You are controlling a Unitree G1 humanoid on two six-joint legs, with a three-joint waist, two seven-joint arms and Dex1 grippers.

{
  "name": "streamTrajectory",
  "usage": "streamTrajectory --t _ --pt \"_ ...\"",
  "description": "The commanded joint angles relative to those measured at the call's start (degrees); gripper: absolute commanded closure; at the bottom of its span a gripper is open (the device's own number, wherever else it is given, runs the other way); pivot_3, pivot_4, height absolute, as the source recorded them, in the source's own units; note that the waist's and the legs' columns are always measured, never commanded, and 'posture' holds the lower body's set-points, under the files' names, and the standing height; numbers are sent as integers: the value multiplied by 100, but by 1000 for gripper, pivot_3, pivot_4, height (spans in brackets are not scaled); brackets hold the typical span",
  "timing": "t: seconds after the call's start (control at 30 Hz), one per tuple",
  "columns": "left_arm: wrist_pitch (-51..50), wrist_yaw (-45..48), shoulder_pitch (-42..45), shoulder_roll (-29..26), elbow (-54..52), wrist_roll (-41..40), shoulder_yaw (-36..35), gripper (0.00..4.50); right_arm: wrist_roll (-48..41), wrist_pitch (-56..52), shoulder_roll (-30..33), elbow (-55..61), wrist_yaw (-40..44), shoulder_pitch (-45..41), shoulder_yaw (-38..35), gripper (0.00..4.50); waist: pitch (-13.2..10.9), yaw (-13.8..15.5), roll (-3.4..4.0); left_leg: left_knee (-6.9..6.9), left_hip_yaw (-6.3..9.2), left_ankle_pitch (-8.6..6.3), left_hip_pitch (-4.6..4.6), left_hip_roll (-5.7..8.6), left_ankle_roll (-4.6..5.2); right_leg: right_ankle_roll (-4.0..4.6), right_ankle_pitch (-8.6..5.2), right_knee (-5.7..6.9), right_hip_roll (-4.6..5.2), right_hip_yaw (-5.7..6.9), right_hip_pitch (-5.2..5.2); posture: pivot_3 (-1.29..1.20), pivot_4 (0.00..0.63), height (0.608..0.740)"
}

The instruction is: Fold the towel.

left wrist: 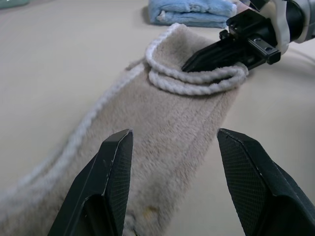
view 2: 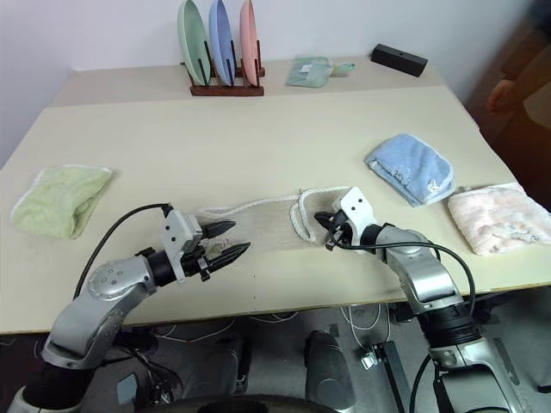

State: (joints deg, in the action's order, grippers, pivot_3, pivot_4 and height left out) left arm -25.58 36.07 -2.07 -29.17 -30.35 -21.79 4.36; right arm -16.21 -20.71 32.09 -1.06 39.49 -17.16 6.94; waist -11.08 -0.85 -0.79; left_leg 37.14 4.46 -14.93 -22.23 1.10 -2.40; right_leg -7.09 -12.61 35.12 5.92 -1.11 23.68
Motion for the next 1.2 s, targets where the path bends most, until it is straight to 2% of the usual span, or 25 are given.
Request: streamTrajectory --t 0.03,0.07,0.1,0.17,0.2,0.23,0.33,0.37,0.47,0.57,0.7,0.83,0.87,0.9,0.97,1.17,1.2 --pt "-407 -303 -319 65 -531 -388 -422 1758 -435 -275 16 278 257 -88 -422 4226 0 6 0 0 0 0 -1 0 0 0 0 0 0 0 0 0 150 740" --pt "-622 -398 -476 123 -676 -683 -599 1758 -558 -352 50 419 320 -151 -528 3927 -1 10 1 1 0 0 -1 0 0 1 0 0 0 0 0 0 150 740" --pt "-900 -539 -660 215 -834 -1091 -828 1503 -666 -420 114 574 404 -223 -625 3620 -1 9 1 2 3 0 -3 0 0 1 0 0 0 0 1 0 150 740" --pt "-1390 -935 -1010 449 -1113 -1982 -1317 879 -691 -419 318 845 611 -359 -691 2714 -3 -1 3 2 3 0 -6 0 0 0 -1 -2 1 -1 2 0 150 740" --pt "-1660 -1181 -1134 539 -1192 -2402 -1510 336 -673 -394 406 941 699 -414 -694 2149 -3 0 3 1 3 0 -6 0 0 0 -1 -3 2 -1 4 0 150 740" --pt "-1876 -1412 -1240 609 -1248 -2746 -1654 0 -664 -396 472 1020 756 -466 -700 1682 -2 3 2 1 5 -1 -7 0 0 0 -1 -2 2 0 5 0 150 740" --pt "-2312 -2277 -1573 856 -1343 -3980 -1904 0 -723 -413 621 1263 977 -616 -721 242 -2 7 1 1 12 -1 -5 0 0 -1 -1 1 1 7 2 0 150 740" --pt "-2470 -2762 -1642 958 -1266 -4326 -1928 0 -729 -395 659 1331 1081 -648 -697 89 -2 15 1 1 14 0 -5 0 0 0 -1 1 1 8 1 0 150 740" --pt "-2593 -3971 -1749 1218 -985 -5257 -1924 0 -754 -379 710 1478 1353 -663 -607 89 -2 32 0 7 16 -1 -6 2 0 0 -2 -1 2 8 -3 0 150 740" --pt "-2362 -4779 -1705 1457 -769 -5989 -1876 0 -636 -281 713 1511 1466 -581 -480 89 -1 41 0 7 17 -1 -5 2 -1 3 -2 -1 3 8 -4 0 150 740" --pt "-2135 -5489 -1308 1563 -392 -6152 -1778 0 -463 -141 772 1592 1641 -328 -266 89 1 64 1 8 17 0 -1 5 -1 6 -3 -3 3 9 -10 0 150 740" --pt "-1895 -5784 -840 1659 37 -6070 -1716 0 -348 -111 935 1877 1856 116 -26 89 5 122 6 8 13 0 3 5 -1 10 -2 -5 2 7 -12 0 150 740" --pt "-1850 -5818 -734 1683 129 -6008 -1686 398 -327 -109 941 1939 1841 206 -1 0 5 137 6 8 14 0 4 5 -1 11 -2 -5 2 7 -13 0 150 740" --pt "-1813 -5805 -672 1692 175 -5968 -1662 540 -315 -105 933 1983 1810 263 1 0 5 145 5 8 13 0 5 5 -2 14 -2 -5 2 7 -14 0 150 740" --pt "-1734 -5773 -571 1711 240 -5886 -1646 1422 -315 -129 920 2068 1763 352 -9 0 5 133 6 8 9 0 6 5 -2 18 -2 -6 2 4 -13 0 150 740" --pt "-1580 -5735 -340 1715 343 -5865 -1710 4467 -240 -205 958 2306 1641 618 20 0 5 158 4 8 10 0 2 5 -3 20 -3 -11 2 5 -12 0 150 740" --pt "-1560 -5720 -311 1696 333 -5880 -1729 4467 -247 -244 956 2361 1613 652 17 0 5 161 4 8 10 0 0 5 -3 19 -3 -13 2 5 -12 0 150 740"
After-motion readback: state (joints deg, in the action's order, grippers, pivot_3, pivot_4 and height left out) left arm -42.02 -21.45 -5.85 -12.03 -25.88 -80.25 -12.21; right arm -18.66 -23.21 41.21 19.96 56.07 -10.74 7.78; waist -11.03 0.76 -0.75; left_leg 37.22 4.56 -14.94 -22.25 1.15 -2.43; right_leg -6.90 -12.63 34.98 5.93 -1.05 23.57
